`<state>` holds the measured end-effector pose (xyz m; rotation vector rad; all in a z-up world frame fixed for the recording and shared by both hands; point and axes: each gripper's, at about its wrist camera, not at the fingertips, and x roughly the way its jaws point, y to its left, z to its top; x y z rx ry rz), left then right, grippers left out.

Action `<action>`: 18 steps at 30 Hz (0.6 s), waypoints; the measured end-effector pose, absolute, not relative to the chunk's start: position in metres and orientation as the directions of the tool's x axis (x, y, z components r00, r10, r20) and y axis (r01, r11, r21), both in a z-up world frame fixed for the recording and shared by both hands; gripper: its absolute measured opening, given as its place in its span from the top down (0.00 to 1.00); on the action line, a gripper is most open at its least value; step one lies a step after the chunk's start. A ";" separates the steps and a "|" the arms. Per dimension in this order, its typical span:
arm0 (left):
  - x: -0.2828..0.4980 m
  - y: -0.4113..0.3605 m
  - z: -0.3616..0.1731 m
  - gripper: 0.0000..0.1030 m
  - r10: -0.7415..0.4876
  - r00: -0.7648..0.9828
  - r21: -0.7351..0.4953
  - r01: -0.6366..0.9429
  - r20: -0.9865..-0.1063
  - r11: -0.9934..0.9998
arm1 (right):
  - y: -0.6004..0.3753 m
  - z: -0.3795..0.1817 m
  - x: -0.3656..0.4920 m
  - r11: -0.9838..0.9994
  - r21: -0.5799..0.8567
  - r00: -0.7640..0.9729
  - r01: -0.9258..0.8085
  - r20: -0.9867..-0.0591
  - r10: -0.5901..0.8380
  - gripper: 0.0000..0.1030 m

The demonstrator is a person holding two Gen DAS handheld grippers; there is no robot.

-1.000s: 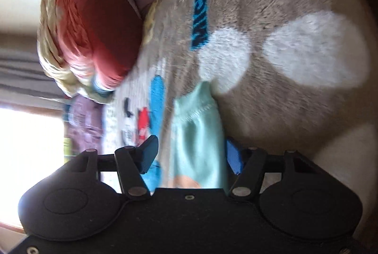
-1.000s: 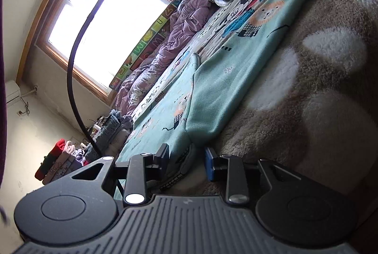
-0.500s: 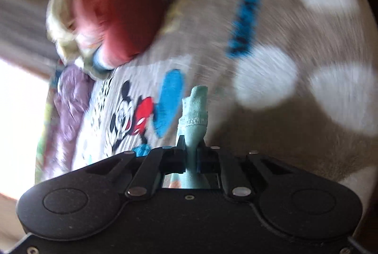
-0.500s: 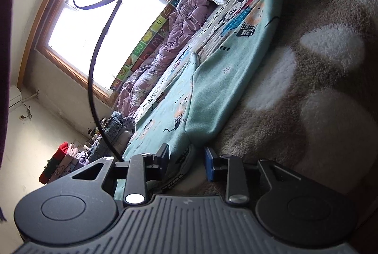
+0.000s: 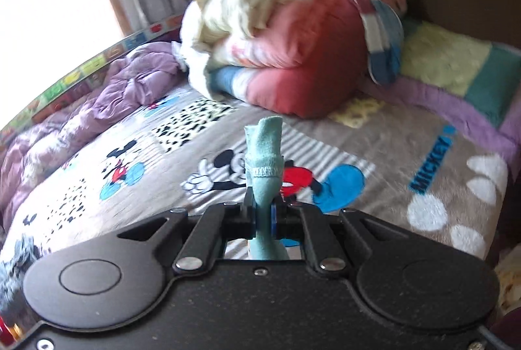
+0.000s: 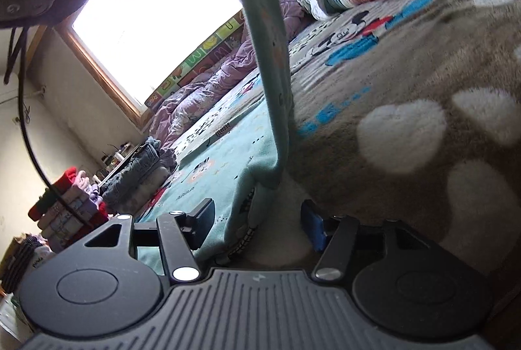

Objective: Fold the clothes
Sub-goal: 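Lift the held sleeve cuff up off the bed with the left tool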

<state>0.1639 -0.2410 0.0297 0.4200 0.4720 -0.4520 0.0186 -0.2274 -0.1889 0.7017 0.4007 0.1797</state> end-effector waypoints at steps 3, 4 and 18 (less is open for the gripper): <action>0.164 -0.211 0.039 0.94 -0.318 0.806 0.221 0.473 -0.499 0.853 | -0.221 -0.183 0.021 0.801 0.598 0.914 -0.041 -0.301 0.272 0.42; 0.165 -0.201 0.041 0.94 -0.317 0.809 0.201 0.462 -0.495 0.864 | -0.219 -0.181 0.022 0.820 0.571 0.915 -0.044 -0.307 0.262 0.42; 0.168 -0.059 0.052 0.94 -0.299 0.822 -0.044 0.319 -0.485 0.947 | -0.189 -0.180 0.024 0.952 0.301 0.901 -0.051 -0.397 0.173 0.52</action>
